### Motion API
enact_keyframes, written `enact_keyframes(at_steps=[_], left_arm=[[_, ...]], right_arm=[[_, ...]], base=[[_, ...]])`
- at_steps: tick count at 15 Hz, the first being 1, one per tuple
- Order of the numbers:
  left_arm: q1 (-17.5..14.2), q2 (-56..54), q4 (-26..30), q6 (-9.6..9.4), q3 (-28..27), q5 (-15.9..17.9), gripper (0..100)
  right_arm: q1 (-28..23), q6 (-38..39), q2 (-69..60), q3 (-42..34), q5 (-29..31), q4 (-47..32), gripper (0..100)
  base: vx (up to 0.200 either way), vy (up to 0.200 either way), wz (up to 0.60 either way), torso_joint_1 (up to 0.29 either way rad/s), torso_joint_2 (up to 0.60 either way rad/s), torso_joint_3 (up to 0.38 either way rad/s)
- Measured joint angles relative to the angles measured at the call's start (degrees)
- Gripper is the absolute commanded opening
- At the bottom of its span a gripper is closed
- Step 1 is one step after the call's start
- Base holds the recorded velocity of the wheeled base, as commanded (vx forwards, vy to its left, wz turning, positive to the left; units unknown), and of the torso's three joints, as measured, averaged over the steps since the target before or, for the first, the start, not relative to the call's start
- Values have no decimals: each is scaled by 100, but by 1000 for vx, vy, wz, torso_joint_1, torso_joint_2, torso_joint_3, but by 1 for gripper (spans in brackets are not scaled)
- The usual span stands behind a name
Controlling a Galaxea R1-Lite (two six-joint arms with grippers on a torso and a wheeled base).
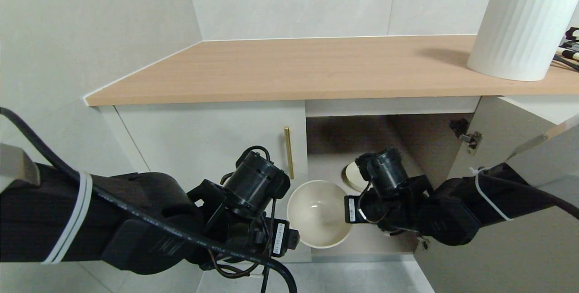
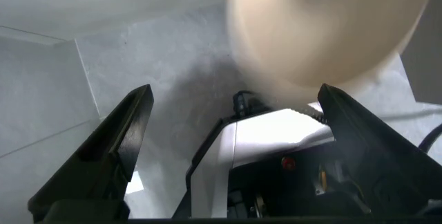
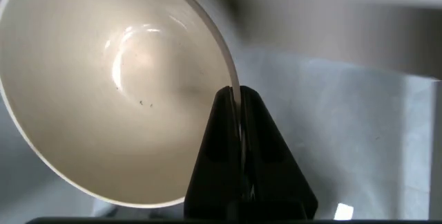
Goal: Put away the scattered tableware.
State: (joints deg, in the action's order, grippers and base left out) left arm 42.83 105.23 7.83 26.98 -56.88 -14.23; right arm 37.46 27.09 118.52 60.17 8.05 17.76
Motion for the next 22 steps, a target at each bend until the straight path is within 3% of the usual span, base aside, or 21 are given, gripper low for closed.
enact_keyframes(at_steps=[4, 8, 22], left_arm=[[0, -10, 0, 0, 0, 2, 100], [-2, -10, 0, 0, 2, 0, 100], [-2, -10, -2, 0, 2, 2, 100]], right_arm=[[-812, 143, 161, 267, 143, 383, 0], [-1263, 466, 511, 567, 268, 950, 0], [-1966, 545, 1495, 1397, 766, 956, 0]], base=[[0, 0, 0, 0, 0, 0], [0, 0, 0, 0, 0, 0], [0, 0, 0, 0, 0, 0]])
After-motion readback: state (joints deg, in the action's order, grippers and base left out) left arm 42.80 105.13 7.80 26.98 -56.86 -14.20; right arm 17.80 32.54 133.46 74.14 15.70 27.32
